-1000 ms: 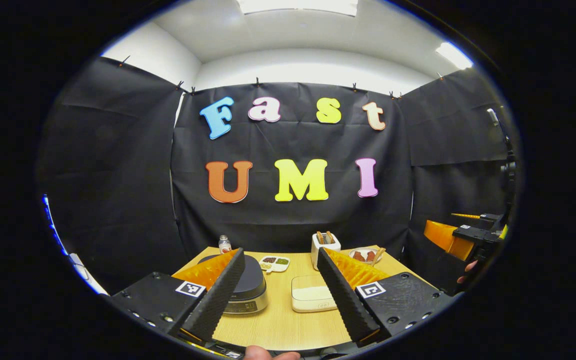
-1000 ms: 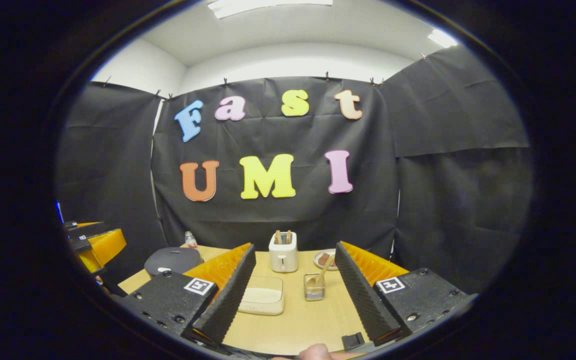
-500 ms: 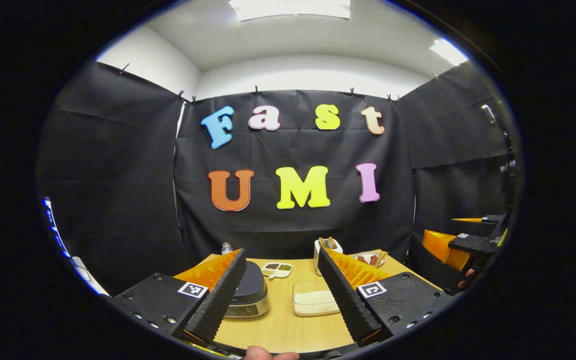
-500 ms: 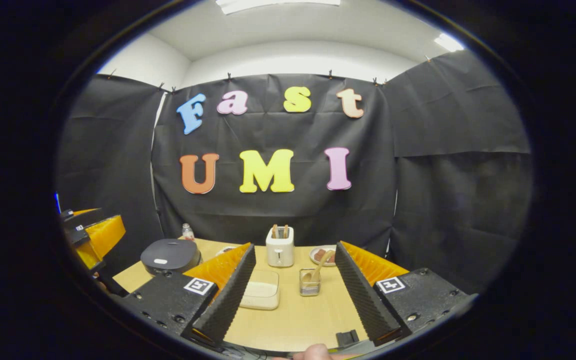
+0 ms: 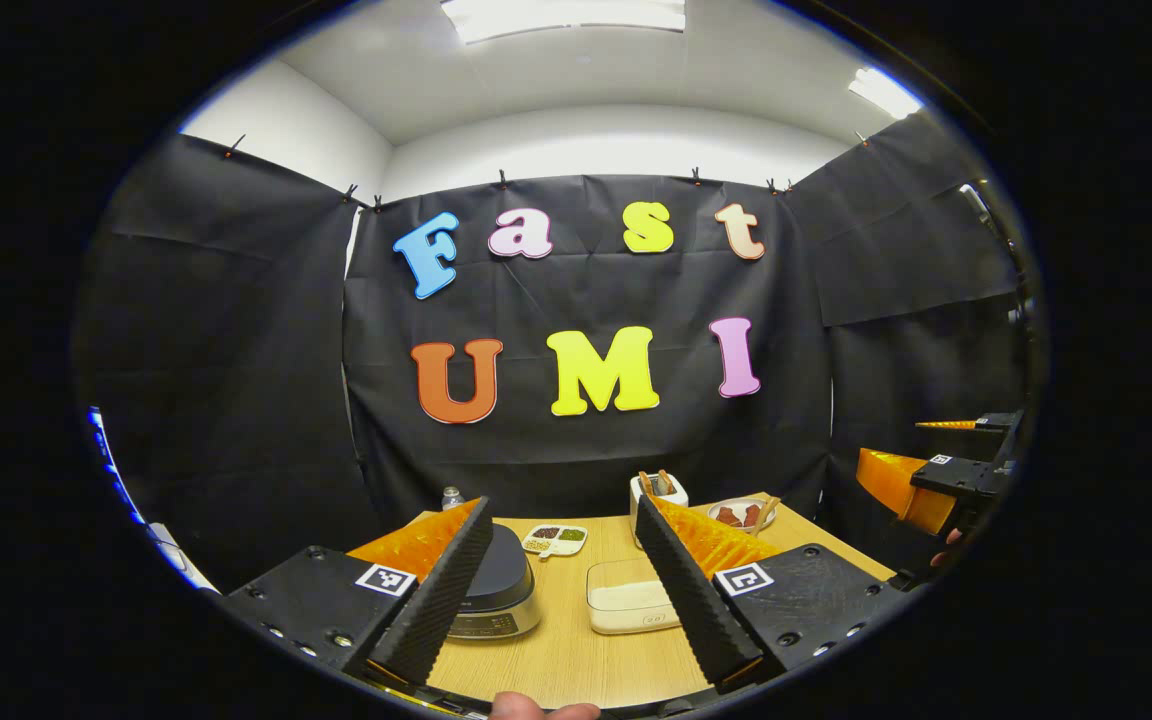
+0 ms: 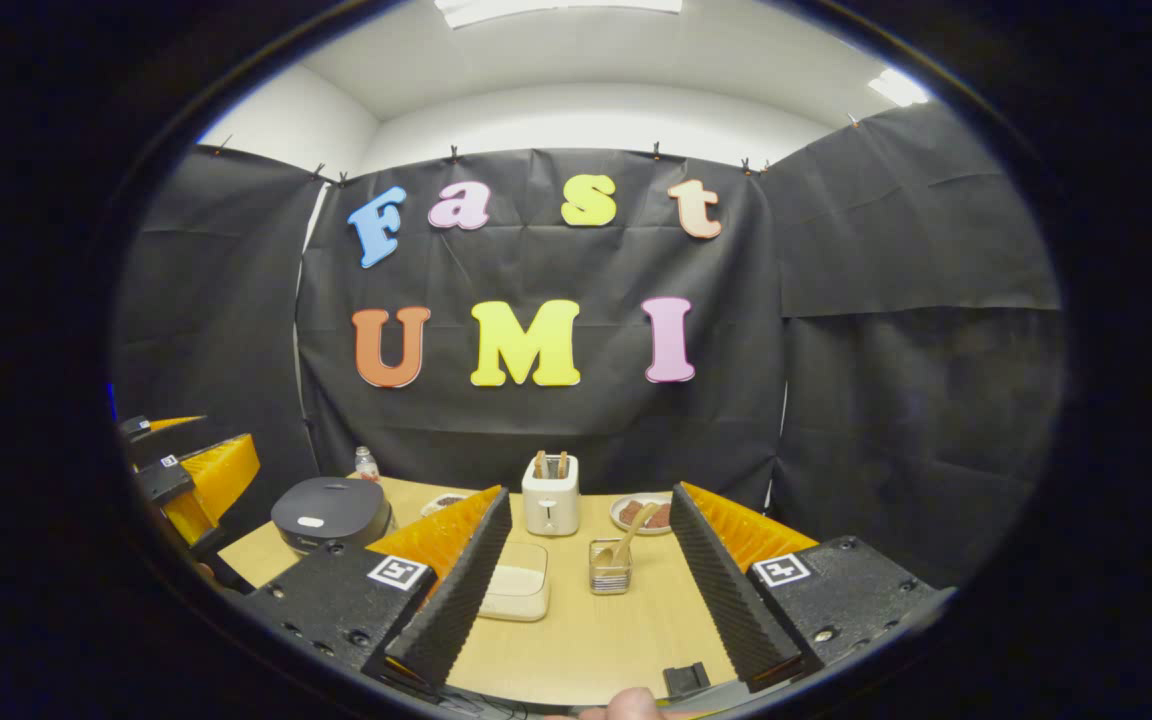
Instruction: Close the left gripper, press the button to open the rice cooker; take a wooden spoon from the chopstick holder with the right hand, scoop a spoonful of rice and pour it into the rice cooker, then put the wooden spoon back into the chopstick holder.
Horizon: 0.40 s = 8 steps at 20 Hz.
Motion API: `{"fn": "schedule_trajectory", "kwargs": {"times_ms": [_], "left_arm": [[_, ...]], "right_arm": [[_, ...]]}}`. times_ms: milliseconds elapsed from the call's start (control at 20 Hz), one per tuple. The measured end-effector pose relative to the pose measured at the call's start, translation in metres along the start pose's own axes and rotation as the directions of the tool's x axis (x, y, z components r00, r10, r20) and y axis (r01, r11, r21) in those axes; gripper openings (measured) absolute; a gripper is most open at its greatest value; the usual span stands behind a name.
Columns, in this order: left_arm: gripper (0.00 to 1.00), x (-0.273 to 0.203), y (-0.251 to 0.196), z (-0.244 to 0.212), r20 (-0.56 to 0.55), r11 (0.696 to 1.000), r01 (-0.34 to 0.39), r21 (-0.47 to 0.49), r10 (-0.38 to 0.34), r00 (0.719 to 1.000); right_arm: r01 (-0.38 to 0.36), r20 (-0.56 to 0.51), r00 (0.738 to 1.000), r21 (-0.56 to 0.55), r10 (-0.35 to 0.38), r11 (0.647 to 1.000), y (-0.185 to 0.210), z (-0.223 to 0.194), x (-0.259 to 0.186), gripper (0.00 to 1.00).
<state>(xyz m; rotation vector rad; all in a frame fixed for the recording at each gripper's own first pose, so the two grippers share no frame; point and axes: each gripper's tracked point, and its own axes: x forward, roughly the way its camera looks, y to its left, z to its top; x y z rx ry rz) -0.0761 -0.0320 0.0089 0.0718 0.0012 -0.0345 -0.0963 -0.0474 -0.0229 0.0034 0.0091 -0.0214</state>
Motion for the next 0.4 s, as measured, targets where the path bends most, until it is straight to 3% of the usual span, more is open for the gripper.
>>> {"fn": "schedule_trajectory", "kwargs": {"times_ms": [400], "left_arm": [[0.93, 0.0078, 0.0061, -0.0039, -0.01, 1.0, -0.028, -0.007, 0.028, 1.0]], "right_arm": [[-0.006, 0.018, 1.0, -0.02, 0.007, 1.0, -0.0006, 0.0025, -0.0004, 1.0]]}}
